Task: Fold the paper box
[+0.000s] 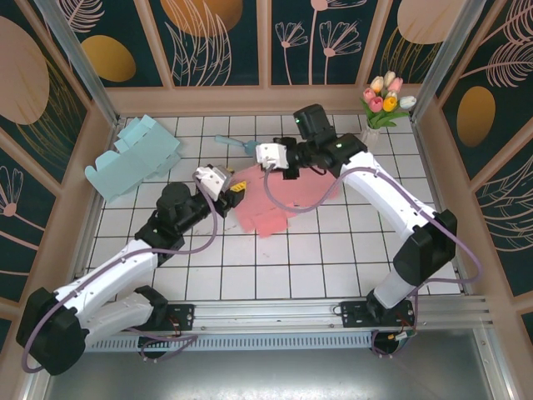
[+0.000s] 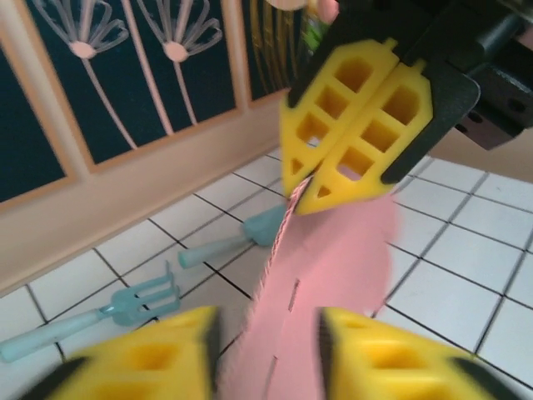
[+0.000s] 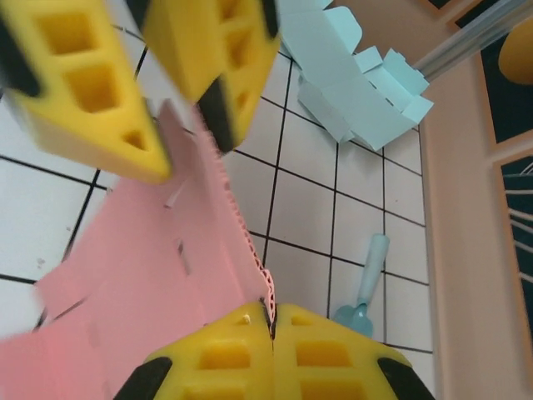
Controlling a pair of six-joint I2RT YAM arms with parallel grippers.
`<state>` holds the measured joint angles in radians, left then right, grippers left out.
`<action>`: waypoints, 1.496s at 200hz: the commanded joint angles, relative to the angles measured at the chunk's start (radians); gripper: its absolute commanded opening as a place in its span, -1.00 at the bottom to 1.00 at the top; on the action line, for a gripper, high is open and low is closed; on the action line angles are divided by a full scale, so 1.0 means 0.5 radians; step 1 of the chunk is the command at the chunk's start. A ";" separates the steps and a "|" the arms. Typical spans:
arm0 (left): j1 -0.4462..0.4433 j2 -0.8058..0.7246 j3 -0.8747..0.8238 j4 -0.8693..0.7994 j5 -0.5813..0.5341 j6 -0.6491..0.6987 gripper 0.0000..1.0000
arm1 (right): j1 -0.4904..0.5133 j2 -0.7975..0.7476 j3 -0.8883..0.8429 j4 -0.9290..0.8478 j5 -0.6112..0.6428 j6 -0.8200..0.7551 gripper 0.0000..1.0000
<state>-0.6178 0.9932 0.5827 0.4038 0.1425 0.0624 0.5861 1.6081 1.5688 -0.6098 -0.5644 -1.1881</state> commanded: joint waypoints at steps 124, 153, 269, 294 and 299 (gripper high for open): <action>0.000 0.063 -0.250 0.539 0.044 -0.040 0.52 | -0.794 -0.629 -0.461 0.137 -1.257 0.316 -1.00; -0.001 0.138 -0.190 0.461 0.352 0.004 0.49 | -0.799 -0.618 -0.450 0.128 -1.321 0.315 -1.00; 0.000 -0.104 -0.476 0.727 0.206 -0.198 0.48 | -0.877 -0.640 -0.568 0.366 -1.238 0.481 -1.00; 0.001 -0.145 -0.562 0.808 0.200 -0.251 0.51 | -0.882 -0.670 -0.625 0.408 -1.289 0.496 -1.00; 0.002 -0.124 -0.546 0.790 0.220 -0.260 0.51 | -0.884 -0.673 -0.630 0.404 -1.298 0.489 -1.00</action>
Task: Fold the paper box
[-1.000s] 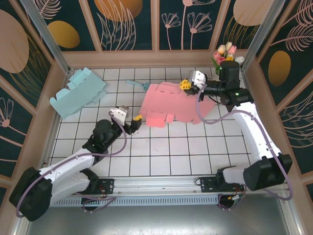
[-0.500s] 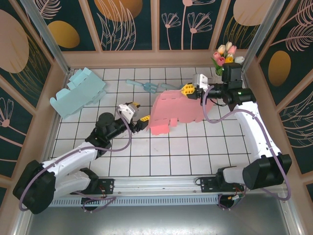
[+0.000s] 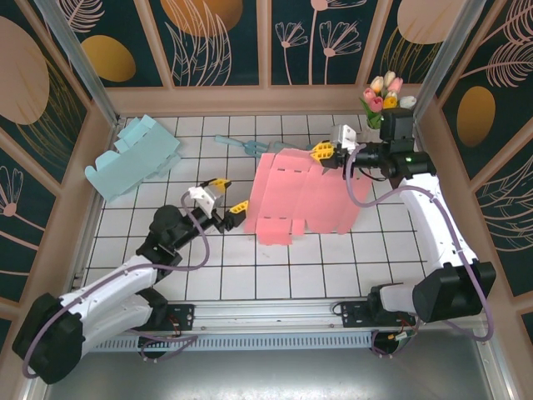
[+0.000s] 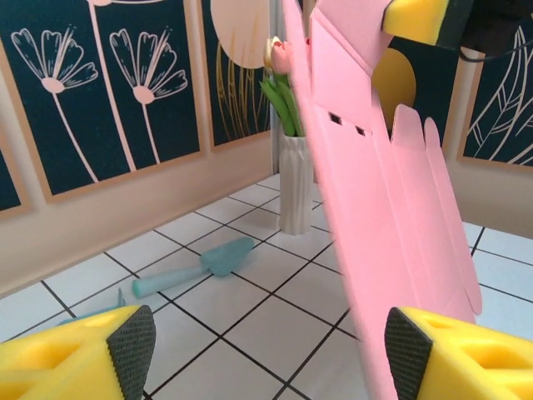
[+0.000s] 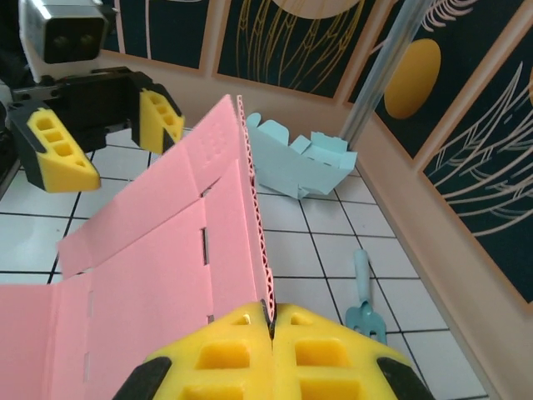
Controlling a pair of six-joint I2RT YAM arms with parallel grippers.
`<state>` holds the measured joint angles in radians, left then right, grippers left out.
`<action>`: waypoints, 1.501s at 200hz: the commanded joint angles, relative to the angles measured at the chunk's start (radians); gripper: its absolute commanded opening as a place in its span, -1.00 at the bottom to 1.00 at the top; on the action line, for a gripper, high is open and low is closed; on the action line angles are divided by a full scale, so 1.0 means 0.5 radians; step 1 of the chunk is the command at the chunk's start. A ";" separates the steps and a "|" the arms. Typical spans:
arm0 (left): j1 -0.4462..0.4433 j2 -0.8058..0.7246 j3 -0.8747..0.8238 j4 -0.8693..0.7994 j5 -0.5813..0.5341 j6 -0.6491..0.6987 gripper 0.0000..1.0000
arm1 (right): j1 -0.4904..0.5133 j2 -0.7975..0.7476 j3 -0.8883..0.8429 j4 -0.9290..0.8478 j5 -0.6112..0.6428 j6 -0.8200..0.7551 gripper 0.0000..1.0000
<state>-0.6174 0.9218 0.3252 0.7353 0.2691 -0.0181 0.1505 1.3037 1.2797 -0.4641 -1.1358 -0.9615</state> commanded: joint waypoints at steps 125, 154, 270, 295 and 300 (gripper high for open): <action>0.001 0.562 0.077 0.277 0.085 -0.042 -0.20 | -0.053 -0.073 -0.092 0.027 -0.353 -0.056 -1.00; 0.000 0.470 0.129 0.166 0.196 -0.079 -1.00 | -0.047 -0.079 -0.110 0.075 -0.188 -0.046 -0.52; -0.082 0.620 1.148 -1.697 -0.490 0.068 -1.00 | 0.875 -0.032 0.381 0.055 1.631 -0.864 0.26; -0.168 0.656 1.202 -1.767 -0.530 0.143 -1.00 | 1.042 0.117 0.442 -0.008 1.923 -1.040 0.26; -0.189 0.674 1.209 -1.779 -0.543 0.153 -1.00 | 1.063 0.152 0.460 -0.020 1.984 -1.067 0.25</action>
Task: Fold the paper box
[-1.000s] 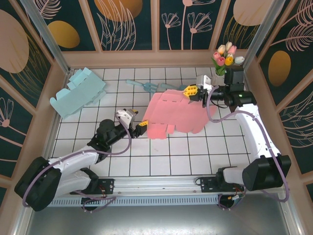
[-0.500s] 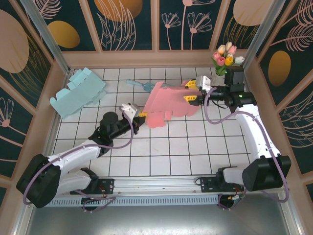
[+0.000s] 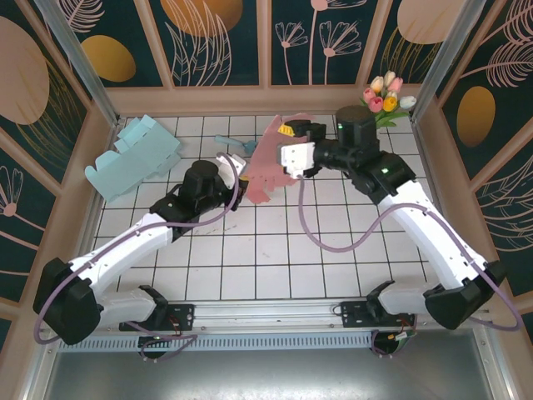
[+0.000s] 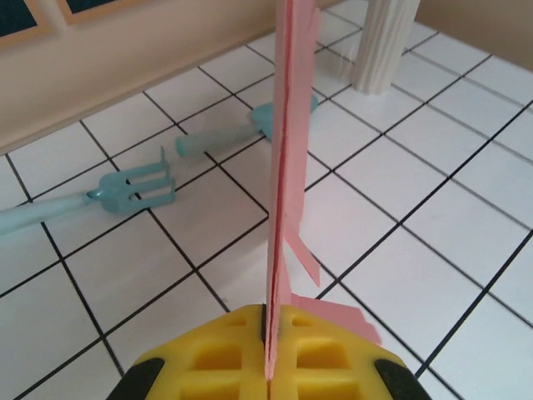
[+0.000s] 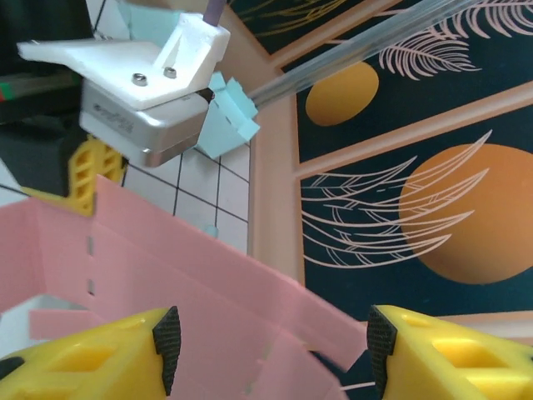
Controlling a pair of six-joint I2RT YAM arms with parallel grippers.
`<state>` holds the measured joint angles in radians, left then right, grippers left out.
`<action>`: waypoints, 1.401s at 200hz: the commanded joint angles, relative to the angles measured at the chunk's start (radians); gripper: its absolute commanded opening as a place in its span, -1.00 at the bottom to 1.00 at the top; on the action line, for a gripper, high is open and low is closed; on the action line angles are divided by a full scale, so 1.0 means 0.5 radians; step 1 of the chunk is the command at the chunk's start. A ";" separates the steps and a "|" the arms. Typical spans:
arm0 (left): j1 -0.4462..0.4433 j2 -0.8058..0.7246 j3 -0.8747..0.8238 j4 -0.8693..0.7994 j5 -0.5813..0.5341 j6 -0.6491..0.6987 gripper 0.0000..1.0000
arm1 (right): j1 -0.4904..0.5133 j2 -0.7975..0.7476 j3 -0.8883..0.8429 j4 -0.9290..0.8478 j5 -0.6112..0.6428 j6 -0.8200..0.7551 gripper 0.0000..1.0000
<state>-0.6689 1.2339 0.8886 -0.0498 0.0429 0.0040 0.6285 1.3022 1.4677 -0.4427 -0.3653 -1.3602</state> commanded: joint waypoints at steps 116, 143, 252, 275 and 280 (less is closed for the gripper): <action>-0.202 0.112 0.082 -0.193 -0.167 0.207 -1.00 | 0.194 0.379 0.146 -0.399 0.920 -0.458 -0.42; -0.202 0.090 0.058 -0.165 -0.131 0.218 -1.00 | 0.196 0.365 0.078 -0.357 1.002 -0.498 -0.39; -0.205 0.033 0.015 -0.125 0.007 0.252 -1.00 | 0.194 0.223 -0.176 -0.004 1.208 -0.852 -0.36; -0.207 0.033 0.024 -0.131 0.031 0.247 -1.00 | 0.197 0.227 -0.231 0.028 1.254 -0.902 -0.40; -0.208 0.036 0.024 -0.131 0.032 0.246 -1.00 | 0.197 0.232 -0.244 0.037 1.271 -0.918 -0.41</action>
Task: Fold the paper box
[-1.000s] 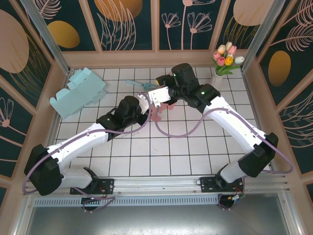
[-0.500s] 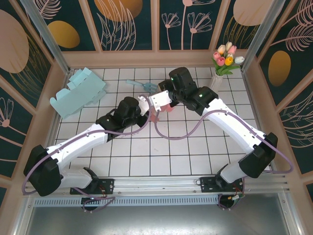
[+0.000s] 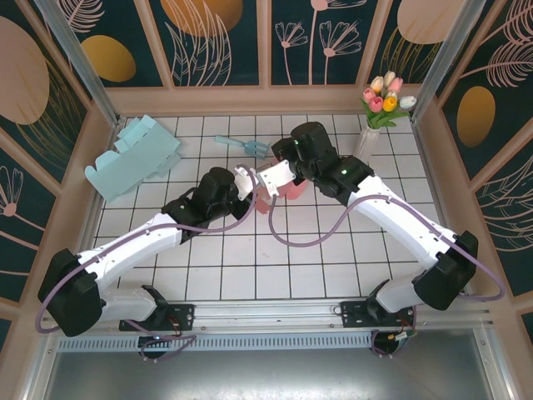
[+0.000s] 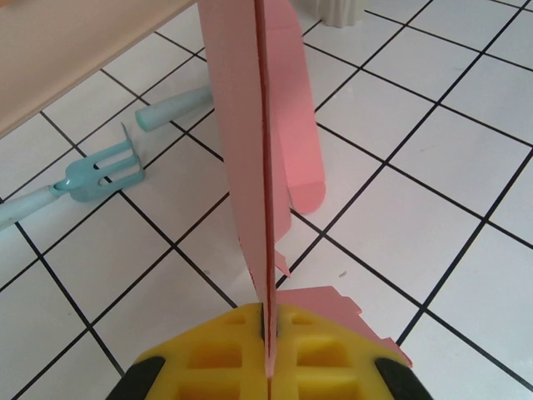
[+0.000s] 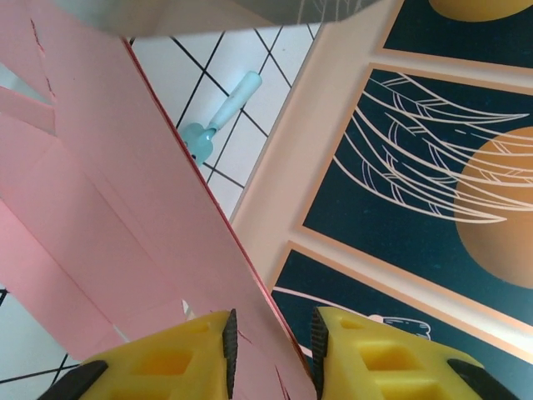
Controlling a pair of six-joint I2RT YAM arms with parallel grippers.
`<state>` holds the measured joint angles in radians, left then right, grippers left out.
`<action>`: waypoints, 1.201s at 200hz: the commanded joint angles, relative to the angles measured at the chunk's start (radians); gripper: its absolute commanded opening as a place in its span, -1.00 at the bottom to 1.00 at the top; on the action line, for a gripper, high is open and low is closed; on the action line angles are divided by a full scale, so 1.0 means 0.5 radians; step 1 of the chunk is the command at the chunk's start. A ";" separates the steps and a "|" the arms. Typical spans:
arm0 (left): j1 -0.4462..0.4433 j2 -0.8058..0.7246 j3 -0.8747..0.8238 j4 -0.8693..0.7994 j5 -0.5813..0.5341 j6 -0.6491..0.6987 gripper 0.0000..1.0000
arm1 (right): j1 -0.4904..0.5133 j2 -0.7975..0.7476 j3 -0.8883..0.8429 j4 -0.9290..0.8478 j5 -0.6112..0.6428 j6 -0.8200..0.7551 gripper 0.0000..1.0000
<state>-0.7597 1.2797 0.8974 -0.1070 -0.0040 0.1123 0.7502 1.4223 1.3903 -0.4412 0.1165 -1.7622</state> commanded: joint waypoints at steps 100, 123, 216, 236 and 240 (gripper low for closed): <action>-0.045 -0.145 -0.045 0.136 -0.077 -0.016 -1.00 | -0.019 0.087 -0.095 -0.020 0.501 -0.130 -1.00; -0.044 -0.238 -0.140 0.279 -0.184 -0.074 -0.60 | -0.039 0.106 -0.026 -0.120 0.472 -0.007 -1.00; -0.040 -1.235 -1.124 1.232 -0.911 -0.692 0.35 | -0.476 0.107 0.510 -0.759 -0.507 0.928 -1.00; -0.030 -1.223 -1.053 1.116 -1.021 -0.760 0.36 | -0.509 0.167 0.591 -0.940 -0.705 1.069 -1.00; -0.024 -1.216 -1.042 1.096 -1.035 -0.775 0.36 | -0.511 0.176 0.595 -0.968 -0.732 1.093 -1.00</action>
<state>-0.7799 0.6731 0.3389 0.4110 -0.3965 -0.1871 0.5140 1.4822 1.6356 -0.7601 -0.0452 -1.3712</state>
